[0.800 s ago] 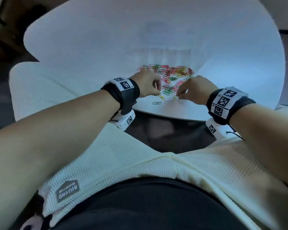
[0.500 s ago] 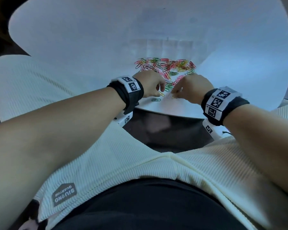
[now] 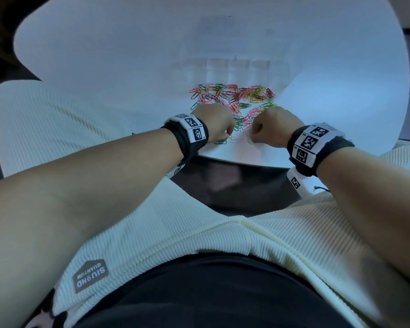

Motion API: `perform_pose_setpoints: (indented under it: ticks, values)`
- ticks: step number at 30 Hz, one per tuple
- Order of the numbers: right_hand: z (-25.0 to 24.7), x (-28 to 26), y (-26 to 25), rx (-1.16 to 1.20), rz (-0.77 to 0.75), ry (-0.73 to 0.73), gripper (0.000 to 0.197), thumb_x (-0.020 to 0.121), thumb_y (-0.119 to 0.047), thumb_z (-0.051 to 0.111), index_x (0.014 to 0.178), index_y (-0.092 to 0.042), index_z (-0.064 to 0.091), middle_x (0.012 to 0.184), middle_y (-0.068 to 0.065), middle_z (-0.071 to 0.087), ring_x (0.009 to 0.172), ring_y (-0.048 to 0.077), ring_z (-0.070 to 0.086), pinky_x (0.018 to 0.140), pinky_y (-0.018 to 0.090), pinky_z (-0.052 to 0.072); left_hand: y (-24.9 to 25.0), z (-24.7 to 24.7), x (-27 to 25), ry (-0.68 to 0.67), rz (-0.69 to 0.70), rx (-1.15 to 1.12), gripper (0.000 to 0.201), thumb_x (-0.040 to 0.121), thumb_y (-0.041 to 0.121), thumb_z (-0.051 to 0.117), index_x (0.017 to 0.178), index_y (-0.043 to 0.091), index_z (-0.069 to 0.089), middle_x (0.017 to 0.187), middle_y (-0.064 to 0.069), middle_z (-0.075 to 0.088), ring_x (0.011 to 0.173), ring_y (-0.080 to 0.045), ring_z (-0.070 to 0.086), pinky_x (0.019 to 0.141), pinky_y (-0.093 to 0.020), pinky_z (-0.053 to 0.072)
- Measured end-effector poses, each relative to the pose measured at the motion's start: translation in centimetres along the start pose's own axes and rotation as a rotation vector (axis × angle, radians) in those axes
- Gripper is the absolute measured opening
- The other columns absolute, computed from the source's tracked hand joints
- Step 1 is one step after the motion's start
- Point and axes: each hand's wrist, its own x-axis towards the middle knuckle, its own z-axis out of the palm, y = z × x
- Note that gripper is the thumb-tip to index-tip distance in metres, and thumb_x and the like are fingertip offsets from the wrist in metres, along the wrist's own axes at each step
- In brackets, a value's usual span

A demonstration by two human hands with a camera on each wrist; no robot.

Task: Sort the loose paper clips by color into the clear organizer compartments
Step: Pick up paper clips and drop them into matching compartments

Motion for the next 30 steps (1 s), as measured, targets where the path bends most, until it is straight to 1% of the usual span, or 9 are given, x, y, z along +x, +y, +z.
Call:
perform_pose_setpoints:
  ticks: [5,9,13,17,19,22,25,28,30]
  values:
    - [-2.4,-0.8,1.5,0.309,0.058,0.067,0.007,0.080,-0.020,0.074,0.079,-0.014,0.073,0.074,-0.001,0.070,0.067,0.012,0.063,0.066,0.026,0.052,-0.3,0.5,-0.4,0.104,0.020,-0.085,0.019,0.088,0.027,0.059,0.100,0.023,0.074,0.103,0.001,0.064,0.105,-0.021,0.054,0.073,-0.035,0.049]
    - [-3.3,-1.3,2.9,0.761,0.156,0.132,0.010,0.080,-0.004,0.074,0.089,-0.002,0.070,0.075,0.012,0.071,0.062,0.015,0.070,0.068,0.028,0.061,-0.4,-0.7,-1.1,0.232,-0.082,-0.491,0.013,0.082,0.015,0.064,0.092,0.012,0.072,0.088,0.000,0.068,0.082,-0.014,0.060,0.071,-0.025,0.047]
    - [-3.1,-0.9,3.3,1.076,0.196,0.126,0.027,0.086,0.006,0.063,0.111,-0.003,0.066,0.077,0.013,0.065,0.062,0.018,0.066,0.073,0.028,0.059,-1.3,-1.9,-1.7,0.315,-0.229,-0.900,0.023,0.078,0.005,0.064,0.096,0.017,0.072,0.073,0.003,0.069,0.063,-0.008,0.063,0.064,-0.019,0.055]
    - [-2.5,-0.7,2.6,1.235,0.259,0.059,0.019,0.089,0.004,0.047,0.086,-0.001,0.065,0.069,0.009,0.050,0.057,0.019,0.049,0.057,0.025,0.045,-2.0,-2.7,-1.7,0.339,-0.307,-1.124,0.017,0.083,0.002,0.058,0.072,0.010,0.068,0.063,-0.003,0.064,0.051,-0.008,0.058,0.054,-0.021,0.053]
    - [-2.3,-0.7,2.2,1.316,0.289,0.036,0.022,0.087,-0.001,0.040,0.074,-0.004,0.057,0.068,0.009,0.047,0.056,0.019,0.044,0.055,0.026,0.039,-2.2,-3.0,-1.7,0.345,-0.356,-1.200,0.027,0.080,-0.005,0.048,0.058,0.008,0.056,0.057,-0.007,0.055,0.041,-0.011,0.046,0.045,-0.021,0.041]
    - [-2.2,-0.6,1.6,1.390,0.293,-0.011,0.020,0.083,-0.010,0.036,0.067,-0.008,0.049,0.065,0.009,0.046,0.053,0.021,0.039,0.053,0.029,0.032,-2.1,-3.8,-1.5,0.252,-0.387,-1.142,0.034,0.081,-0.012,0.031,0.053,0.007,0.038,0.040,-0.002,0.040,0.031,-0.010,0.030,0.040,-0.013,0.025]
    - [-2.4,-0.3,0.9,1.196,0.289,0.071,0.021,0.083,-0.023,0.051,0.064,-0.015,0.049,0.056,0.000,0.039,0.049,0.018,0.028,0.046,0.024,0.024,-1.3,-3.6,-0.7,0.042,-0.434,-0.979,0.038,0.087,-0.010,0.030,0.055,0.009,0.032,0.037,0.003,0.036,0.033,-0.008,0.038,0.044,-0.018,0.030]
    - [-2.3,0.0,1.0,0.487,0.270,0.264,0.021,0.089,-0.031,0.060,0.076,-0.015,0.064,0.064,-0.001,0.053,0.058,0.017,0.047,0.054,0.024,0.036,-1.7,-2.2,-0.7,0.089,-0.373,-0.691,0.035,0.091,0.013,0.046,0.058,0.016,0.035,0.054,0.002,0.032,0.051,-0.016,0.036,0.052,-0.027,0.031]
    - [-1.8,0.1,1.6,0.274,0.272,0.309,0.015,0.088,-0.033,0.063,0.085,-0.019,0.069,0.083,0.003,0.063,0.075,0.021,0.057,0.066,0.027,0.044,-1.8,-1.3,-1.1,0.061,-0.339,-0.541,0.036,0.083,0.030,0.053,0.055,0.019,0.033,0.055,-0.001,0.031,0.052,-0.020,0.028,0.052,-0.029,0.023]
